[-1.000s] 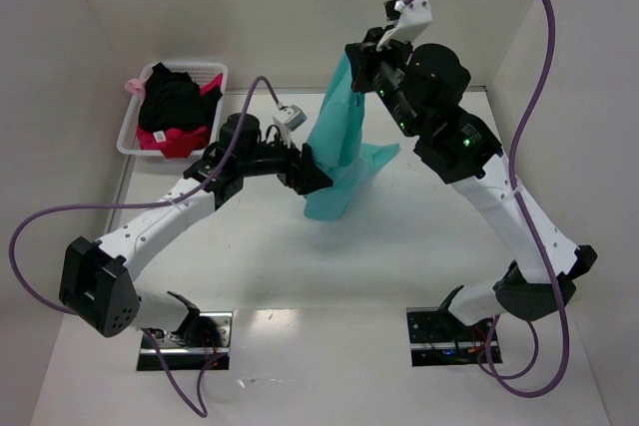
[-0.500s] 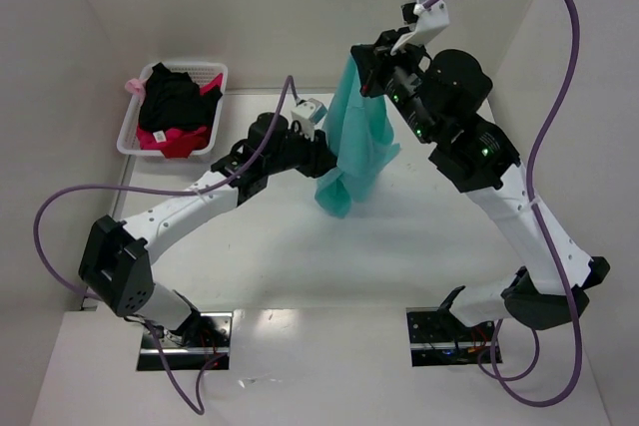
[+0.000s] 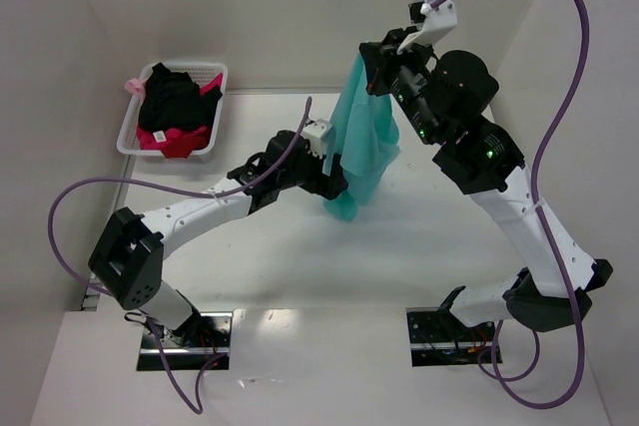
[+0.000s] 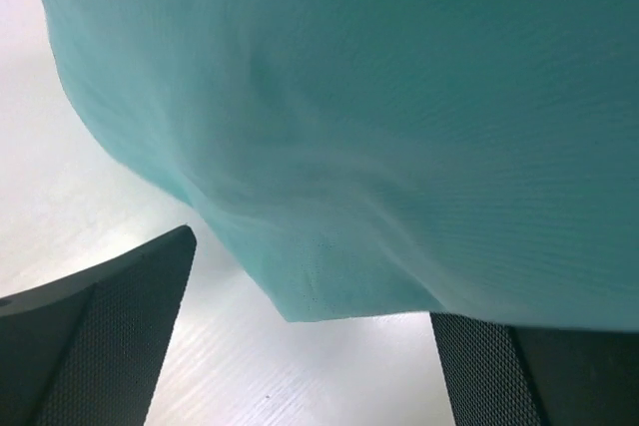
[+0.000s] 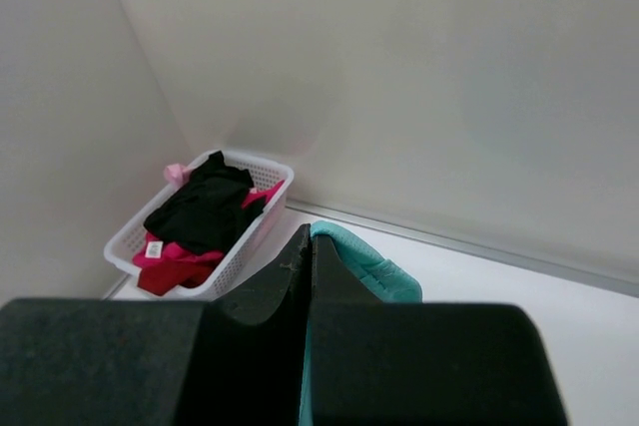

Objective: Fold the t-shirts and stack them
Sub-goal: Flatten out the tshirt

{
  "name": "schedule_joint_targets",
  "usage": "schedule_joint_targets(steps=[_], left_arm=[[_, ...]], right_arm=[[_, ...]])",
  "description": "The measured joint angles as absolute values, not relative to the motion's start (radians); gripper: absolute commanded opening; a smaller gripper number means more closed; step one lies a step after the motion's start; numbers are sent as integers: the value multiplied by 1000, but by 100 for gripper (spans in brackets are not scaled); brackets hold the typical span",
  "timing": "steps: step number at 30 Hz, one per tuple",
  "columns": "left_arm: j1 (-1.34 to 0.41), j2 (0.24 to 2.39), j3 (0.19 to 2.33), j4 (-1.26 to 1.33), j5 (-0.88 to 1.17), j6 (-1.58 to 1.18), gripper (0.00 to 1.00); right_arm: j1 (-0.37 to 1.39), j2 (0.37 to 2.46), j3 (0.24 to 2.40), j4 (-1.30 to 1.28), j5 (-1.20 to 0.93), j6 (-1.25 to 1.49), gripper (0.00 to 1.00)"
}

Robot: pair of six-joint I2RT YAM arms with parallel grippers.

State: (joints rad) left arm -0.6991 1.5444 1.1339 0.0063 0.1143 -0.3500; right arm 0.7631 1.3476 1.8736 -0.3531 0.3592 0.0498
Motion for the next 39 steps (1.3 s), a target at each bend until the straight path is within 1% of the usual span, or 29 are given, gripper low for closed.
schedule_joint_targets(steps=[5,10,14,21,27,34,39], left_arm=[[-738,1563,1093,-19,31,-374,100],[-827,1601,1090,-79,-146,-432,100],[-881,1653,1090,-128,-290,-539,95],[-889,1755,1074,-130,-421,-661,94],[-892,1799,1076,-75,-422,-686,94],[-894,1783,1053,39,-336,-686,94],[-904,1766,1033,85,-340,-715,94]], right_arm=[[763,1348,1874,-352,377,35,0],[763,1348,1874,-352,387,24,0],[763,1348,1874,-346,393,19,0],[763,1348,1874,-344,401,9,0],[763,1348,1874,-339,400,8,0],[763,1348,1874,-336,400,1,0],[763,1348,1874,-327,398,1,0]])
